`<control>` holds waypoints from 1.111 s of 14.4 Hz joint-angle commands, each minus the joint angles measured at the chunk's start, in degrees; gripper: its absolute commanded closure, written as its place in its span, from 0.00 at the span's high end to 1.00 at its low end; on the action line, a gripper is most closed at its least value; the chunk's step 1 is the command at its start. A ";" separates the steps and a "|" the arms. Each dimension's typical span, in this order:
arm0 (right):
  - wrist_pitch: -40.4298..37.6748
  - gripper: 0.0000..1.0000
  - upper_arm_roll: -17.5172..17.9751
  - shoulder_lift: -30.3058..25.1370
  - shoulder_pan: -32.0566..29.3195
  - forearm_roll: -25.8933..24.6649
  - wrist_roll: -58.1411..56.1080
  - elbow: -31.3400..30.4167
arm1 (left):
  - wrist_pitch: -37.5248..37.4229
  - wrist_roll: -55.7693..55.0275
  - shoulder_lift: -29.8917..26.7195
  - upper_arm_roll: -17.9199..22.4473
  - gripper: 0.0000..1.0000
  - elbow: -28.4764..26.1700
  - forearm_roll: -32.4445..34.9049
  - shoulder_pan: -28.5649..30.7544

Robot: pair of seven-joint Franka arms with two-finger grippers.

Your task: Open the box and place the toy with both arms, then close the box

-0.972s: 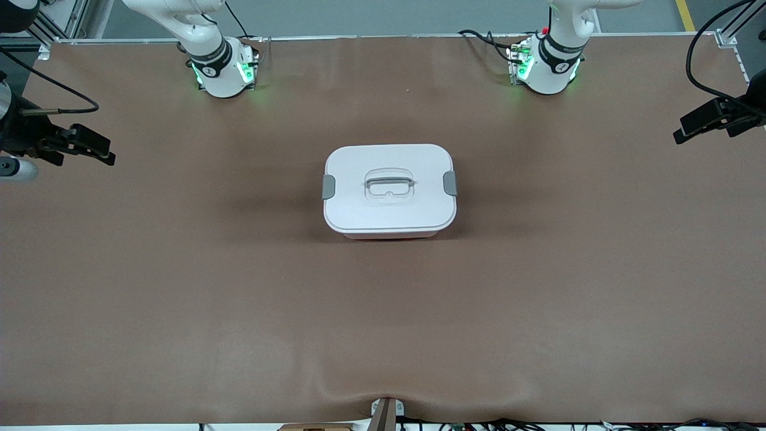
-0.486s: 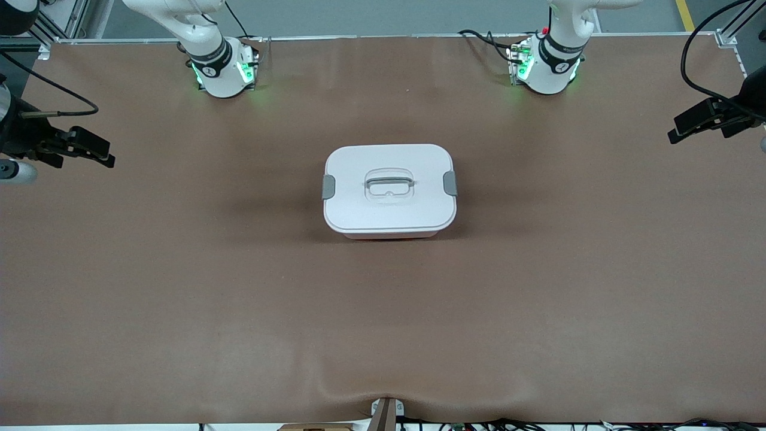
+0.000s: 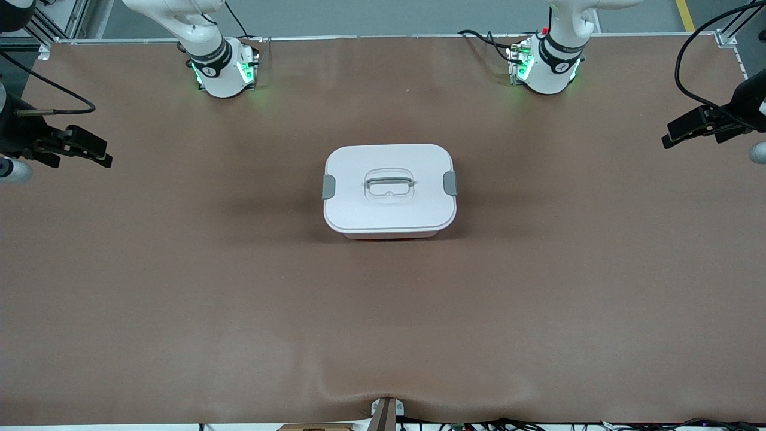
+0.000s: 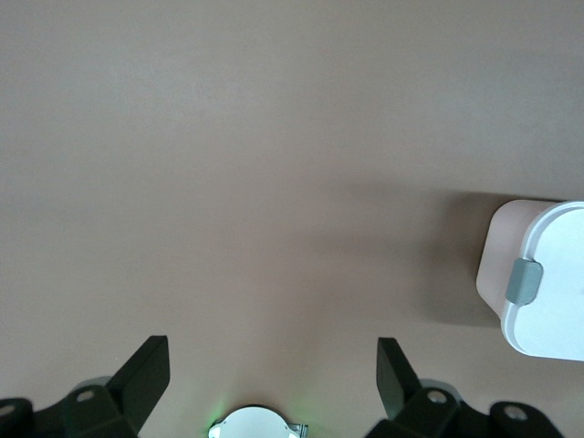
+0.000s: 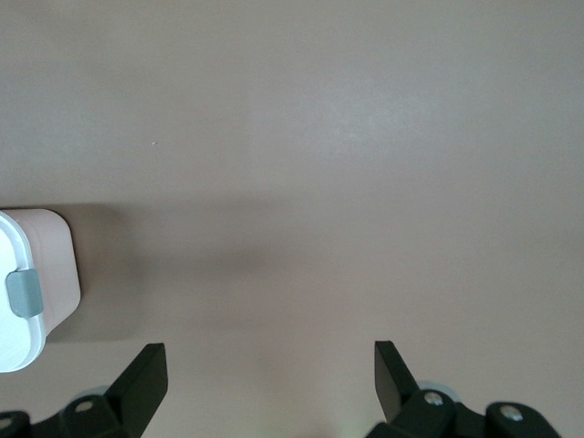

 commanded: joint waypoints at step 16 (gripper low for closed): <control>-0.56 1.00 -0.16 0.75 0.30 0.89 0.15 1.38 | 3.04 -0.17 -0.37 -0.62 1.00 0.21 2.47 -0.20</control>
